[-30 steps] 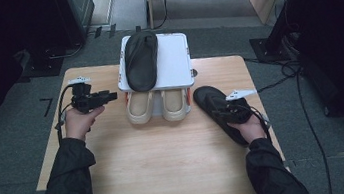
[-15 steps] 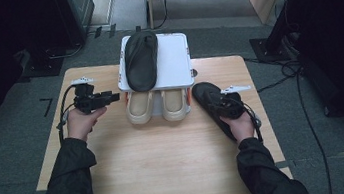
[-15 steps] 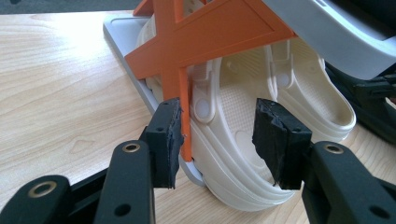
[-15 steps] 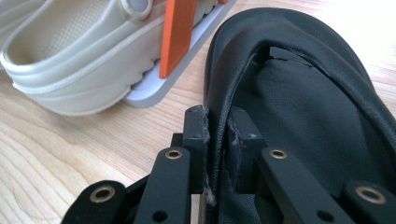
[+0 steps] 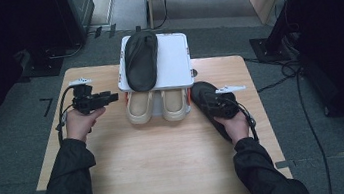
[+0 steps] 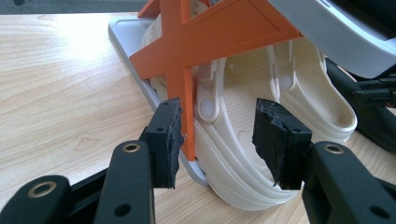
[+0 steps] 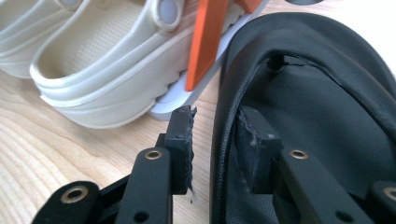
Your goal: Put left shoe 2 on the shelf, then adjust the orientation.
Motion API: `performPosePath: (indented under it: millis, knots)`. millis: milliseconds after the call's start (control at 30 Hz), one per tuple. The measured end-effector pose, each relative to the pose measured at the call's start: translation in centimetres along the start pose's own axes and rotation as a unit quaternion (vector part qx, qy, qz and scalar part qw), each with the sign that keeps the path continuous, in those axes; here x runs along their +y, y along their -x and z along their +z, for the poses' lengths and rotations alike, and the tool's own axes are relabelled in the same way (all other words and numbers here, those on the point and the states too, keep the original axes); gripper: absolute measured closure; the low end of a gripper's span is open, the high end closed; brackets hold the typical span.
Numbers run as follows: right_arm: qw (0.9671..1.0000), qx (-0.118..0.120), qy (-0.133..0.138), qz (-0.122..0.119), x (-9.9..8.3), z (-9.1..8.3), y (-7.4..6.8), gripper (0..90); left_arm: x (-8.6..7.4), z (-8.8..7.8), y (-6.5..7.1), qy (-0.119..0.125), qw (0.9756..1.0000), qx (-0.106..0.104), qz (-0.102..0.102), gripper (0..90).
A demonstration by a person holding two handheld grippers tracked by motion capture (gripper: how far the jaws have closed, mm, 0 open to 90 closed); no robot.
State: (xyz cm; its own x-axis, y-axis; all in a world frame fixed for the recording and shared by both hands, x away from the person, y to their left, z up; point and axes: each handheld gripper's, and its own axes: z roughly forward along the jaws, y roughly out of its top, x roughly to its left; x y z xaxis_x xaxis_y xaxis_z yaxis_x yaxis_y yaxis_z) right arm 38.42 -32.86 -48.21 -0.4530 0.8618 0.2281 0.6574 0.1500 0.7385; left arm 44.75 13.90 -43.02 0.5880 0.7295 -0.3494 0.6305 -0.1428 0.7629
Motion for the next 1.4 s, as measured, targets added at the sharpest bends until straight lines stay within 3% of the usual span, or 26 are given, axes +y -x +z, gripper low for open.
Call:
performPosePath:
  millis: [167,300,467,967,1167,1400]
  knots:
    - [0.9998,0.0,-0.005,-0.017,0.2,0.0,-0.2,65.4,0.0,0.0,-0.1,0.001,1.0,0.0,0.0,52.1]
    - [0.9998,-0.002,0.007,-0.017,0.4,-0.7,0.2,65.3,0.0,-0.2,-0.2,0.002,1.0,0.0,-0.001,52.2]
    - [0.9996,-0.001,0.019,-0.02,0.5,-1.7,1.2,64.5,-0.1,-0.2,-0.3,0.003,1.0,0.0,-0.002,52.1]
    - [0.9986,-0.031,0.038,-0.018,0.7,-4.6,4.6,62.1,-0.2,0.0,-0.3,0.001,1.0,0.0,-0.003,52.0]
    - [0.9984,-0.04,0.038,-0.013,0.5,-4.7,6.0,61.7,-0.2,0.1,-0.2,-0.003,1.0,-0.001,-0.001,52.1]
    - [0.9993,-0.031,0.02,-0.001,-0.1,-3.4,7.0,61.1,-0.3,0.3,-0.2,-0.005,1.0,-0.002,0.0,52.1]
